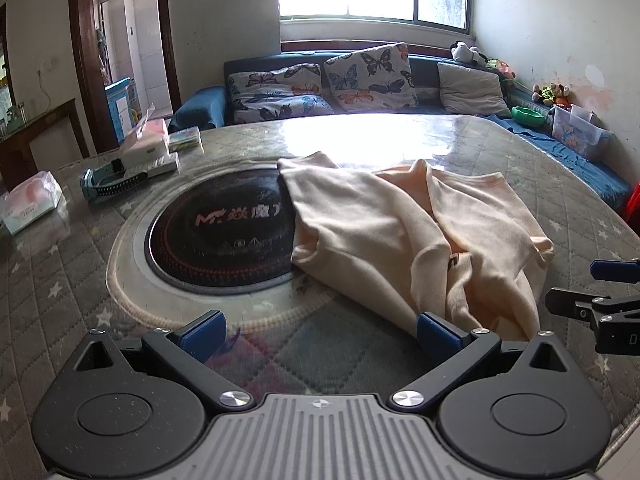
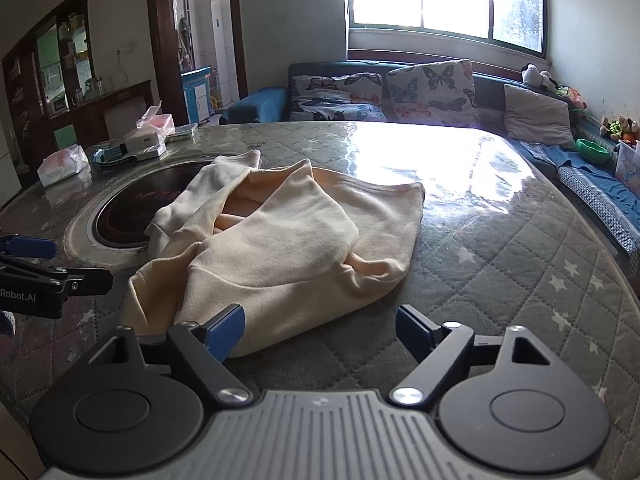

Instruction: Fold clothes

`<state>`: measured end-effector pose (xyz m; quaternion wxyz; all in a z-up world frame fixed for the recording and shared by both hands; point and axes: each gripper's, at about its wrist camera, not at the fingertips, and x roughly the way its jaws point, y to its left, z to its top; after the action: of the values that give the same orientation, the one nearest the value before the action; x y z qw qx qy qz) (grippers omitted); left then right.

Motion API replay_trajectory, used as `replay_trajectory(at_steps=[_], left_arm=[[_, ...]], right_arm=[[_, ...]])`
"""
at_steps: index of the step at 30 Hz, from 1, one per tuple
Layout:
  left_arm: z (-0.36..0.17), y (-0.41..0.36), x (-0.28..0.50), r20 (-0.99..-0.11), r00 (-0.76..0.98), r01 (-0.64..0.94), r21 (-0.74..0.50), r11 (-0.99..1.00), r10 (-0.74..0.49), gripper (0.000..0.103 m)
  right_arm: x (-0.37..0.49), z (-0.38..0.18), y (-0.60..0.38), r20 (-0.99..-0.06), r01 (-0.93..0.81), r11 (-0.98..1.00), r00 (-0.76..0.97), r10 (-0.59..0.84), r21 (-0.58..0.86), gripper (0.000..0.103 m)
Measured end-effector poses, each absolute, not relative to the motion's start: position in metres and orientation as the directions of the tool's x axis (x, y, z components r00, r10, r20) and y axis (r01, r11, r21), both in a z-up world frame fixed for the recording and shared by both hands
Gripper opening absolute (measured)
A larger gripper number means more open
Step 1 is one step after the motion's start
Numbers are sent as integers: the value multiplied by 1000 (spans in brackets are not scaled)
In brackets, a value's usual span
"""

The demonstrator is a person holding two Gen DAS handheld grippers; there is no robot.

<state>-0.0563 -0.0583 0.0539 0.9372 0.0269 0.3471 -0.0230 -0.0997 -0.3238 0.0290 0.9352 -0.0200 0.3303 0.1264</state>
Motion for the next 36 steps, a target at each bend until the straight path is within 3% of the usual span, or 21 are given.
replay_trajectory(at_steps=[12, 18, 25, 28, 33, 34, 36], left_arm=[[73, -76, -10, -601, 797, 119, 51, 992, -64, 102], [75, -93, 29, -606, 790, 152, 53, 987, -89, 84], [58, -107, 83, -671, 732, 187, 29, 982, -120, 82], [44, -108, 99, -713, 691, 204, 31, 978, -121, 69], [26, -97, 109, -758, 639, 210, 6, 978, -133, 23], [24, -94, 108, -756, 639, 210, -5, 978, -141, 22], [26, -90, 105, -749, 643, 213, -23, 977, -158, 10]], right_arm=[[-51, 46, -314, -611, -307, 951, 749, 257, 24, 73], [-18, 49, -308, -611, -323, 946, 745, 267, 20, 67], [22, 48, -305, -616, -330, 944, 740, 270, 18, 59], [40, 48, -303, -621, -338, 941, 732, 280, 25, 57], [71, 41, -293, -638, -377, 924, 698, 325, 58, 52], [77, 38, -289, -643, -385, 921, 690, 332, 62, 51], [86, 32, -283, -656, -393, 918, 677, 333, 60, 50]])
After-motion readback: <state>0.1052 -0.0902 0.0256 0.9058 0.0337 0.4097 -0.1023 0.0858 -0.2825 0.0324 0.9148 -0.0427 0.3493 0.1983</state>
